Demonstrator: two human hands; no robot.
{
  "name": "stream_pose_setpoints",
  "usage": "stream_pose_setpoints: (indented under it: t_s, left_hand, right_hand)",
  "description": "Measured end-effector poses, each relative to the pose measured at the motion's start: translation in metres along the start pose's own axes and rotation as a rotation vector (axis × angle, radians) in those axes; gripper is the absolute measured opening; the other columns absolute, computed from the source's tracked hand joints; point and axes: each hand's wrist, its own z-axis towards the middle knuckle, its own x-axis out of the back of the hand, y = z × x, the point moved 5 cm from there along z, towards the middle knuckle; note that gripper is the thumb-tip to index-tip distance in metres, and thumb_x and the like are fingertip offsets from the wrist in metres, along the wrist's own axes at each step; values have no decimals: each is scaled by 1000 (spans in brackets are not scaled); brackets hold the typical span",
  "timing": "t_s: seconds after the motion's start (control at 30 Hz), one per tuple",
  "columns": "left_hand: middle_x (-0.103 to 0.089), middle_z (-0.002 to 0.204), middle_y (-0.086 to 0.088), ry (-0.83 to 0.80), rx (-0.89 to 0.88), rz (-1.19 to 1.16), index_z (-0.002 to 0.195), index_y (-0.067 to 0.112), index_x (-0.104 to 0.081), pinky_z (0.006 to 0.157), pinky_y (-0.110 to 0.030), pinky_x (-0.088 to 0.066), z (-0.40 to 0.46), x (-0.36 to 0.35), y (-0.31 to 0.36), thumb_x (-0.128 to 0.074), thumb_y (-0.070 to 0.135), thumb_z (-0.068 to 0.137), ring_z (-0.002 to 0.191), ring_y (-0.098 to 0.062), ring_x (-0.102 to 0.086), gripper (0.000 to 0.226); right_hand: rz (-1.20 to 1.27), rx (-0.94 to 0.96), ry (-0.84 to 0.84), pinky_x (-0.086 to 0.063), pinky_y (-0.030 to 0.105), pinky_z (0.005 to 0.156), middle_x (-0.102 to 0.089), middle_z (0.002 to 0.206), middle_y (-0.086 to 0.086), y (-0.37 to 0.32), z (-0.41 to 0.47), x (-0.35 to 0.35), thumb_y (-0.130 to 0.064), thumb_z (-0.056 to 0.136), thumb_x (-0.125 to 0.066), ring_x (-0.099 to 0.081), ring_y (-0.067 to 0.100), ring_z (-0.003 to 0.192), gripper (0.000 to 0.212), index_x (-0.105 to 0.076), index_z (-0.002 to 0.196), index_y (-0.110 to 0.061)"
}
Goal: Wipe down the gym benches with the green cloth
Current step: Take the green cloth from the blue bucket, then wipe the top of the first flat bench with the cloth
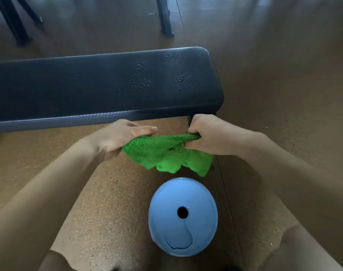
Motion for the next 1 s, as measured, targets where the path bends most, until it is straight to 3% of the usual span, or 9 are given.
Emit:
stream_pose_setpoints:
  t_s: [0.13,0.3,0.4,0.5,0.6,0.73,0.87,0.93,1.0]
  left_hand:
    - [-72,80,-6,218,-37,197,96,6,-80,62,-23,-50,5,18,32,-68,40,96,67,-16,-64,36]
    - [-71,107,0,509,-290,109,117,11,-66,96,-32,-58,-4,37,92,-59,31,103,93,-13,-74,26]
    - [-71,107,3,599,-308,247,130,18,-63,103,-42,-54,-12,46,104,-57,38,101,105,-17,-71,35]
    - [-69,125,-3,629,-266,400,137,19,-58,106,-43,-50,-17,47,101,-54,41,102,114,-21,-65,41]
    - [-61,139,-5,664,-259,521,146,18,-50,108,-39,-46,-11,50,94,-51,40,104,123,-24,-59,47]
    - [-46,153,-12,700,-298,648,154,21,-39,112,-41,-39,11,70,71,-47,40,106,132,-28,-52,52]
    - [-40,159,-10,719,-290,865,157,20,-35,116,-48,-35,31,106,46,-40,39,108,142,-33,-42,53]
    - [-41,159,-12,715,-326,989,157,16,-38,119,-49,-32,43,120,40,-38,38,108,143,-34,-40,53]
    - [-40,160,-12,693,-378,1073,156,15,-40,123,-47,-27,53,127,37,-37,38,108,147,-32,-36,53]
  right_hand:
    - [103,87,15,-49,32,89,-70,112,0,5,-1,48,-41,94,-68,-66,14,102,32,-79,100,-11]
    - [699,-99,356,-47,34,68,-71,76,7,31,10,136,-41,84,-71,-67,19,70,34,-73,83,-7]
    - [551,-180,668,-32,27,52,-47,58,-3,34,9,189,-37,89,-63,-48,18,57,31,-55,66,-18]
    - [148,-134,924,-27,35,64,-47,70,5,19,8,215,-37,95,-52,-45,28,74,30,-51,75,-15]
    - [-19,-45,780,-36,39,73,-58,94,13,-1,39,174,-40,101,-52,-54,36,90,30,-51,85,-15]
    - [-178,98,139,-47,44,99,-60,117,19,-15,89,56,-46,105,-46,-58,39,114,40,-65,115,-12]
    - [-254,95,491,-48,44,88,-67,113,11,-10,89,50,-30,104,-42,-62,36,105,35,-67,123,-15]
    - [-277,87,533,-43,49,106,-65,133,11,-2,91,51,-36,103,-36,-57,37,124,47,-61,139,-19]
    - [-283,33,380,-23,49,124,-40,163,5,8,100,36,-44,108,-25,-32,29,152,54,-38,158,-32]
